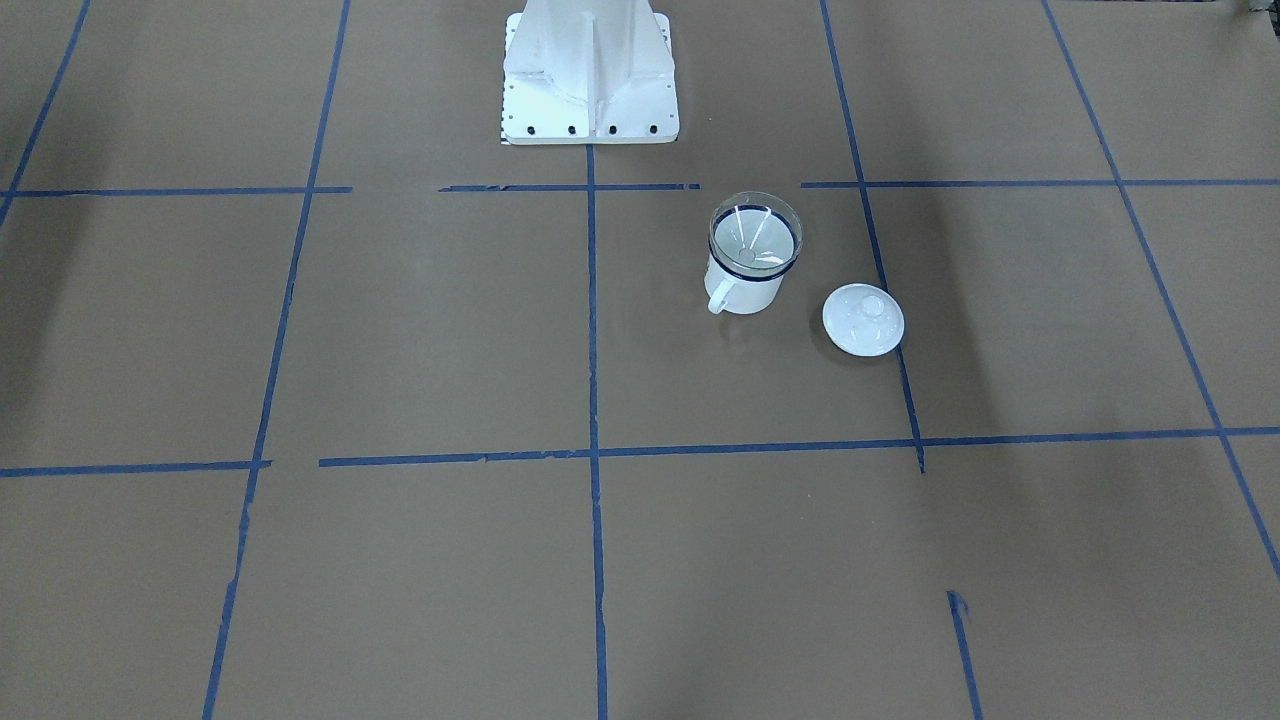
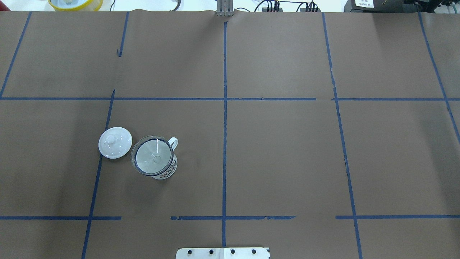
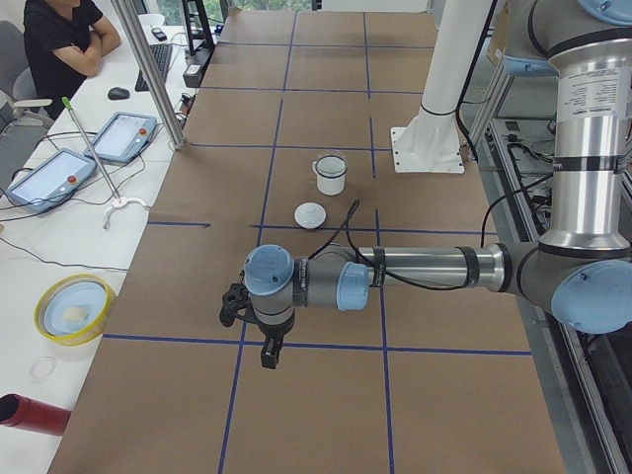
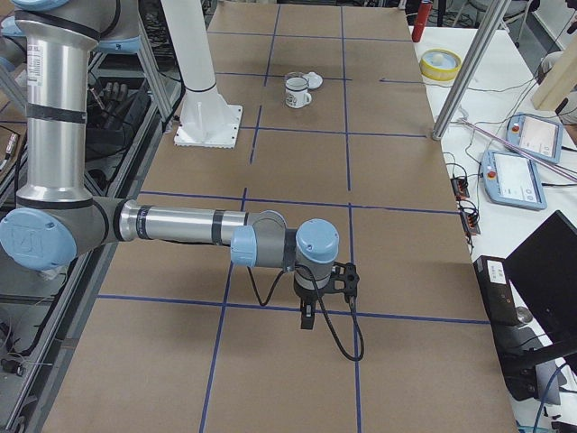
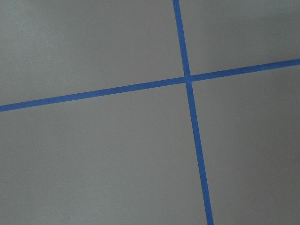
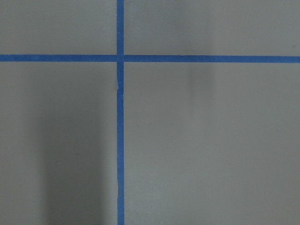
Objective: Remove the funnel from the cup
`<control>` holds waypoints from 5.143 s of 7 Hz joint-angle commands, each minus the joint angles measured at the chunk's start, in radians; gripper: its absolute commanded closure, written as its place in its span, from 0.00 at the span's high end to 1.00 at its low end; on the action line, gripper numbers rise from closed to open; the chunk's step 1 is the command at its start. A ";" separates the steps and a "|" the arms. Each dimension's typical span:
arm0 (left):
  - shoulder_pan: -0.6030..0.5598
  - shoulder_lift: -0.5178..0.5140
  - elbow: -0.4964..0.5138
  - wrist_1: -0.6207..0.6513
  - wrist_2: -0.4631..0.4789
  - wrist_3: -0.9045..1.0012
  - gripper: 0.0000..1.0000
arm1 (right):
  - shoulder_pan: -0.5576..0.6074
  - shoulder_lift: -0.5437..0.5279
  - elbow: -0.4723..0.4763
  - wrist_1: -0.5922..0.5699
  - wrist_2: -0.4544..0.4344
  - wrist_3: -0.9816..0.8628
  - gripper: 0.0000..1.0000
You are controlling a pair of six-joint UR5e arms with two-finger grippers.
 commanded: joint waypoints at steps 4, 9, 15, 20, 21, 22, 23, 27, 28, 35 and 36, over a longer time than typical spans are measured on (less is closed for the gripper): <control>0.002 -0.046 -0.021 -0.005 0.014 0.018 1.00 | 0.000 0.000 0.000 0.000 0.000 0.000 1.00; 0.189 -0.221 -0.397 0.150 0.038 -0.422 1.00 | 0.000 0.000 0.000 0.000 0.000 0.000 1.00; 0.775 -0.490 -0.532 0.278 0.331 -1.179 1.00 | 0.000 0.000 0.000 0.000 0.000 0.000 1.00; 1.087 -0.598 -0.399 0.246 0.472 -1.535 1.00 | 0.000 0.000 0.000 0.000 0.000 0.000 1.00; 1.100 -0.594 -0.374 0.198 0.503 -1.554 1.00 | 0.000 0.000 0.000 0.000 0.000 0.000 1.00; 1.115 -0.598 -0.345 0.195 0.503 -1.552 1.00 | 0.000 0.000 0.000 0.000 0.000 0.000 1.00; 1.120 -0.595 -0.323 0.167 0.505 -1.551 1.00 | 0.000 0.000 0.000 0.000 0.000 0.000 1.00; 1.124 -0.584 -0.311 0.138 0.508 -1.548 0.25 | 0.000 0.000 0.000 0.000 0.000 0.000 1.00; 1.120 -0.584 -0.323 0.143 0.506 -1.546 0.00 | 0.000 0.000 0.000 0.000 0.000 0.000 1.00; 0.882 -0.545 -0.584 0.213 0.306 -1.398 0.00 | 0.000 0.000 0.000 0.000 0.000 0.000 1.00; 0.861 -0.552 -0.582 0.213 0.305 -1.397 0.00 | 0.000 0.000 0.000 0.000 0.000 0.000 1.00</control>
